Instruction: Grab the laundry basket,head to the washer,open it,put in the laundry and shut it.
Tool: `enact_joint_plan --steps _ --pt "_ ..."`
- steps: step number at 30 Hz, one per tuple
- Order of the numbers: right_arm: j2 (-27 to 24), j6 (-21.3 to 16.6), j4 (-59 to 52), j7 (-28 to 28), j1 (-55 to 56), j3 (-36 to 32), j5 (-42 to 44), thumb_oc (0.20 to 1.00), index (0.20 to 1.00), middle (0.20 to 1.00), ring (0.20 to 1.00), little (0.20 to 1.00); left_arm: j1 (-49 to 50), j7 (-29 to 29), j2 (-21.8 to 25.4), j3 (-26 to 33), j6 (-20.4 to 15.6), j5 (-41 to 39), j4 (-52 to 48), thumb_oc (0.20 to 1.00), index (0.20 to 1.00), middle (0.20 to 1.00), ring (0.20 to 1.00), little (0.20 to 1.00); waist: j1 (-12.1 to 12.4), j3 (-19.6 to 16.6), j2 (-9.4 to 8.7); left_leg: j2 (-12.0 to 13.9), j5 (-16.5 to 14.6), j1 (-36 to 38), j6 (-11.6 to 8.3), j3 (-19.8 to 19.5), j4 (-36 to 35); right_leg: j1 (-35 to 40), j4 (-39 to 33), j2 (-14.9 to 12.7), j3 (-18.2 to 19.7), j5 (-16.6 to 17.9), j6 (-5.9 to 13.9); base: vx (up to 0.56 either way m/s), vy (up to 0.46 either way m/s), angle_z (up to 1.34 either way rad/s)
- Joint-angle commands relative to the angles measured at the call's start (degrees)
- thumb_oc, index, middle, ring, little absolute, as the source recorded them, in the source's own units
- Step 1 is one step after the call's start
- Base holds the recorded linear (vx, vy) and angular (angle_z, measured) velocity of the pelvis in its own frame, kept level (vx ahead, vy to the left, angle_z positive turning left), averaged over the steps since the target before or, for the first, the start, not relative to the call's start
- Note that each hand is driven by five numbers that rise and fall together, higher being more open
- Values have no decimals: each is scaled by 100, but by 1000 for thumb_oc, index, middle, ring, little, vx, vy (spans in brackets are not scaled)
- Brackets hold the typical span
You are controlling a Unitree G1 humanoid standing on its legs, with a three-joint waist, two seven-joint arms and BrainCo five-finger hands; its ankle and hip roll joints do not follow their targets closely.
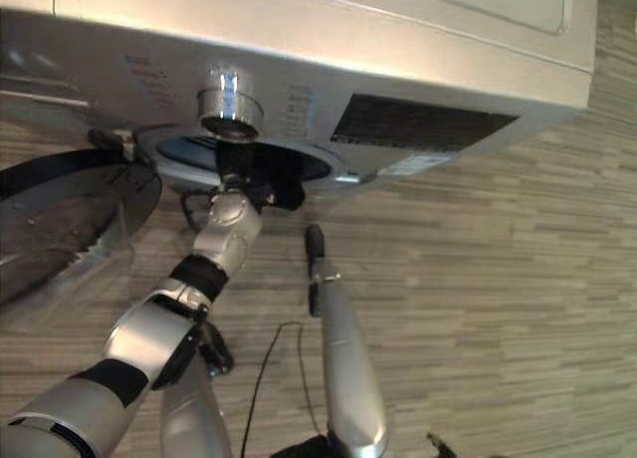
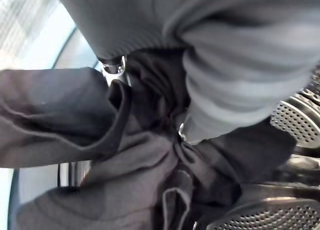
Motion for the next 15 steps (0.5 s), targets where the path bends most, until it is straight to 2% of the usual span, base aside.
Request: enact_joint_plan --steps 1,3,6,7,11,13,14,15 --pt "-845 -261 -1445 -587 -338 -166 241 1000 1000 1000 1000 1000 -862 -72 464 161 -108 274 -95 200 200 200 200 200 -93 -17 -111 -36 -561 396 328 -25 -52 -207 -416 -219 540 -83 436 -25 7 13" --pt "-1419 -485 -3197 -819 -679 -604 344 1000 1000 1000 1000 1000 -1354 -72 751 325 -104 -31 39 200 200 200 200 200 -225 -16 -114 -13 -628 187 337 29 76 -530 -286 -96 700 -118 419 -23 32 -5" --pt "-1594 -575 -3866 -883 -757 -721 255 1000 1000 1000 1000 1000 -1796 -99 881 384 -150 -269 281 200 200 200 200 200 -332 -16 -99 33 -681 130 355 101 107 -704 -231 30 784 -111 416 -9 54 -20" --pt "-1589 -627 -4208 -811 -626 -654 254 1000 1000 1000 1000 1000 -2307 -140 1069 453 -199 -598 487 200 200 200 200 200 -431 -17 -99 94 -722 128 383 208 91 -834 -237 157 838 -88 430 3 58 -16" --pt "-1550 -603 -4237 -659 -394 -398 355 1000 1000 1000 1000 1000 -2983 -36 1384 500 -408 -1203 525 200 200 200 200 200 -482 -19 -92 213 -742 81 409 357 73 -971 -303 322 885 -40 465 22 7 -43" --pt "-1513 -541 -4056 -630 -316 -349 394 1000 1000 1000 1000 1000 -3296 13 1590 337 -492 -1372 447 200 200 200 200 200 -464 -19 -31 301 -733 34 424 412 68 -1064 -317 380 854 -27 489 22 -31 -46" --pt "-1578 -486 -3925 -600 -269 -396 384 1000 1000 1000 1000 1000 -3250 -187 1711 65 -248 -1259 543 1000 1000 1000 1000 1000 -438 -44 34 333 -695 48 426 442 44 -1075 -308 397 817 -14 498 15 -32 -24" --pt "-1570 -492 -3911 -599 -278 -389 388 1000 1000 1000 1000 1000 -3276 -226 1719 56 -240 -1274 584 1000 1000 1000 1000 1000 -432 -47 29 338 -695 50 424 445 39 -1076 -311 401 817 -14 497 12 -21 -22"
